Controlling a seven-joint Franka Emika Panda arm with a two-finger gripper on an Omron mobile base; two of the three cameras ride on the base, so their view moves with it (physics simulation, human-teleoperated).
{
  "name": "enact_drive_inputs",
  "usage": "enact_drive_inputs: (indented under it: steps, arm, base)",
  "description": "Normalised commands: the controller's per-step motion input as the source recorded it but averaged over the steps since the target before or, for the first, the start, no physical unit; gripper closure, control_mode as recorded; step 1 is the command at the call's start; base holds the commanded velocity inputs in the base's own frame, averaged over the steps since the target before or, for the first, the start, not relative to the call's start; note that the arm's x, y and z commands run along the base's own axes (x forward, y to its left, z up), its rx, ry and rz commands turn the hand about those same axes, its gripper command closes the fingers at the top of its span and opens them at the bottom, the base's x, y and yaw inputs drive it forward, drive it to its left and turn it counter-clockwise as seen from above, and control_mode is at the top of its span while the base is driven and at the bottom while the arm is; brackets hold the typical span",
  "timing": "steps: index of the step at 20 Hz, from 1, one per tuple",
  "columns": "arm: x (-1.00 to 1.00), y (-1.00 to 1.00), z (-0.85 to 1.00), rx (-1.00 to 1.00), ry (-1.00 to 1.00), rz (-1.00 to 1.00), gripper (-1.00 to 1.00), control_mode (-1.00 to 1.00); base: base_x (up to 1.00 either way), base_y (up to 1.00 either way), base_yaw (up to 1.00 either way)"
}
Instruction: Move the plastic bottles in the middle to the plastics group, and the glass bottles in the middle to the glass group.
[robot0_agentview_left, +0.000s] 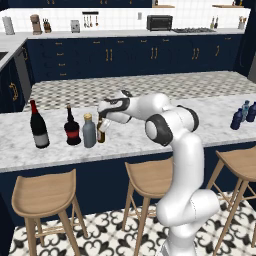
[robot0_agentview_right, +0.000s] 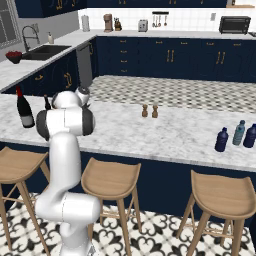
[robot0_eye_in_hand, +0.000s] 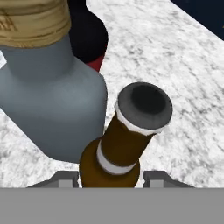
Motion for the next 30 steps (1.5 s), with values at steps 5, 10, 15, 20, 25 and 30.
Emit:
enact_drive_inputs:
  steps: [5,10,15,20,25,30]
  arm:
    - [0.01,-0.05,0.16,0.00,-0.05,0.00,-1.00,-1.00]
    - [-0.03,-0.09,0.40,0.00,0.00,0.00,-1.00,-1.00]
    - [-0.28,-0.22,0.45,0.00,0.01,-0.01,-1.00,-1.00]
    - [-0.55,-0.43,0.42,0.00,0.00,-0.08,-1.00,-1.00]
    - [-0.65,-0.63,0.21,0.00,0.00,-0.23,-1.00,-1.00]
    - [-0.58,-0.62,0.14,0.00,0.02,-0.36,-1.00,-1.00]
  base:
    - [0.00,0.00,0.00]
    - [0.00,0.00,0.00]
    - [0.00,0.00,0.00]
    - [0.00,0.00,0.00]
    - [0.00,0.00,0.00]
    - [0.00,0.00,0.00]
